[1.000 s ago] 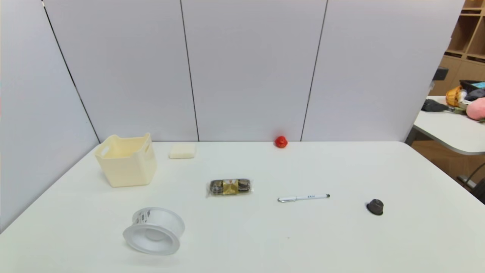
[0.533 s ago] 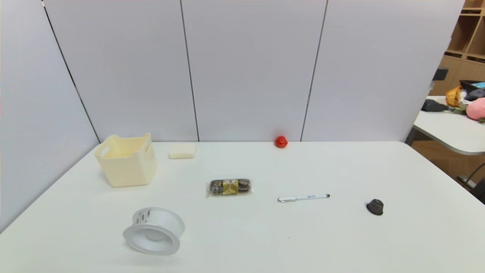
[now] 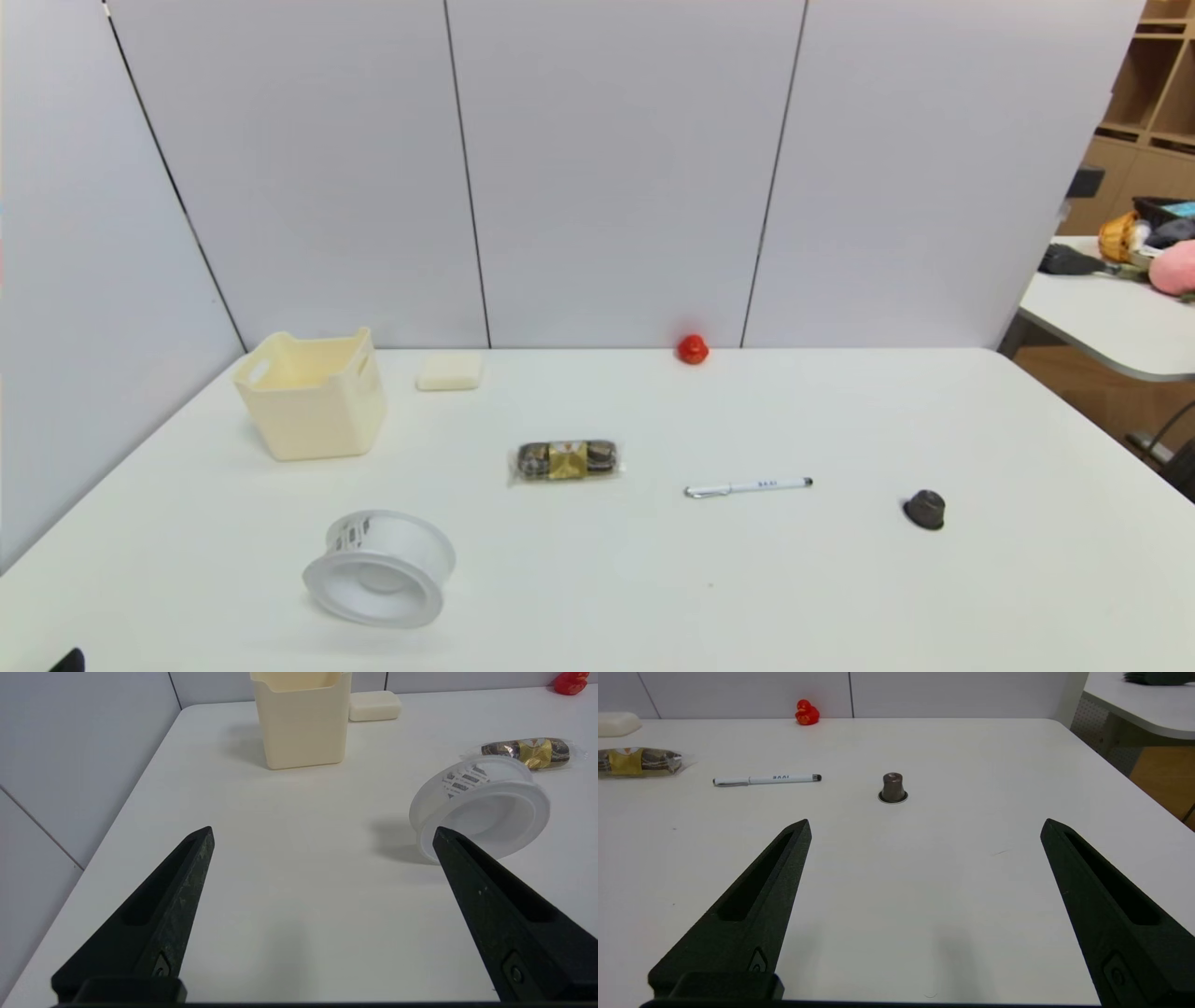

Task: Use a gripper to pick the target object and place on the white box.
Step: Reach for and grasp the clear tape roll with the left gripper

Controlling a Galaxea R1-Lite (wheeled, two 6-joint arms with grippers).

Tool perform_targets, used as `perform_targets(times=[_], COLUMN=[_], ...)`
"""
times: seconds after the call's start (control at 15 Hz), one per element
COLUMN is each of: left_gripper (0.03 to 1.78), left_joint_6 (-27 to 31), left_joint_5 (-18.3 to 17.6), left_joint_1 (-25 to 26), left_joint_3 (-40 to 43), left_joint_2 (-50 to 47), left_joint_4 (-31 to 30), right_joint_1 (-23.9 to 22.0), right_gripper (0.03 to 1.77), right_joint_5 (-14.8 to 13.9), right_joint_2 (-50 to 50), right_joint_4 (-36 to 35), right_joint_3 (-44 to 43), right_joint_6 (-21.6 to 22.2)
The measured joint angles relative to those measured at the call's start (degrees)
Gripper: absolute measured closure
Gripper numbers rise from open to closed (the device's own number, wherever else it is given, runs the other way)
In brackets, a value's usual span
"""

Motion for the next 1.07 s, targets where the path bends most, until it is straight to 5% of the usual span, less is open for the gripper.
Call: perform_targets(times=[0.4, 0.73, 1.07], left_gripper=[0.12, 0.12, 0.12], left_joint_6=[8.89, 26.30, 45.95], left_joint_5=[-1.77, -10.54, -21.46], left_joint_1=[-1.30, -2.21, -3.41], left_joint_3=[-22.54, -35.30, -47.21], left_joint_2=[23.27, 41.51, 54.55], left_joint_4=[8.58, 13.59, 27.25], right_joint_1=[0.00, 0.00, 0.00], right_gripper=[0.10, 0.10, 0.10], right_joint_5=[0.00, 0.00, 0.00], right_joint_2=[0.00, 0.00, 0.00], right_joint_4=[0.00, 0.02, 0.00], right_joint_3=[0.00, 0.00, 0.00], right_joint_6=[0.00, 0.00, 0.02])
